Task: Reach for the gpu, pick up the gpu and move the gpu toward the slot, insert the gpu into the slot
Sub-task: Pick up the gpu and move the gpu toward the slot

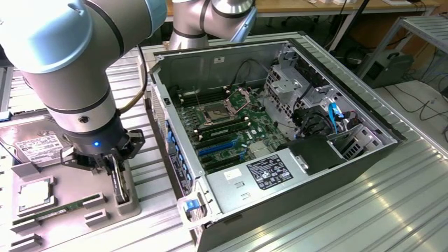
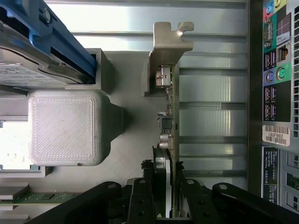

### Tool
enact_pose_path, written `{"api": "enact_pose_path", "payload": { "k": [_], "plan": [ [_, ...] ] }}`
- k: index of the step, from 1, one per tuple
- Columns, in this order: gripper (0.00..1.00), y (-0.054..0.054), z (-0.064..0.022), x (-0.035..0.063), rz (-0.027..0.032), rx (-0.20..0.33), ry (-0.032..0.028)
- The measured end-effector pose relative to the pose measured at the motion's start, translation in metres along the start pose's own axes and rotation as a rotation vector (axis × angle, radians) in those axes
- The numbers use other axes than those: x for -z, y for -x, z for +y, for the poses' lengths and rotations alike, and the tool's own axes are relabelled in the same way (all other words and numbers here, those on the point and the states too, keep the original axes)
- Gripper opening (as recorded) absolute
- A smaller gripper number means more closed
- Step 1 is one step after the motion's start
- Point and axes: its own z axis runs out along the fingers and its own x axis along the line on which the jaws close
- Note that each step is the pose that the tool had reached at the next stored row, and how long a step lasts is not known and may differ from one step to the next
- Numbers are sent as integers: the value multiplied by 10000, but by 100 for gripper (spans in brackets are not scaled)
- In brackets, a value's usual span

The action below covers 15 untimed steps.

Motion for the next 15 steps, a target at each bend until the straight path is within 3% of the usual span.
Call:
{"api": "enact_pose_path", "payload": {
  "k": [15],
  "plan": [
    [27,11,44,654,3,0,-2]
  ]
}}
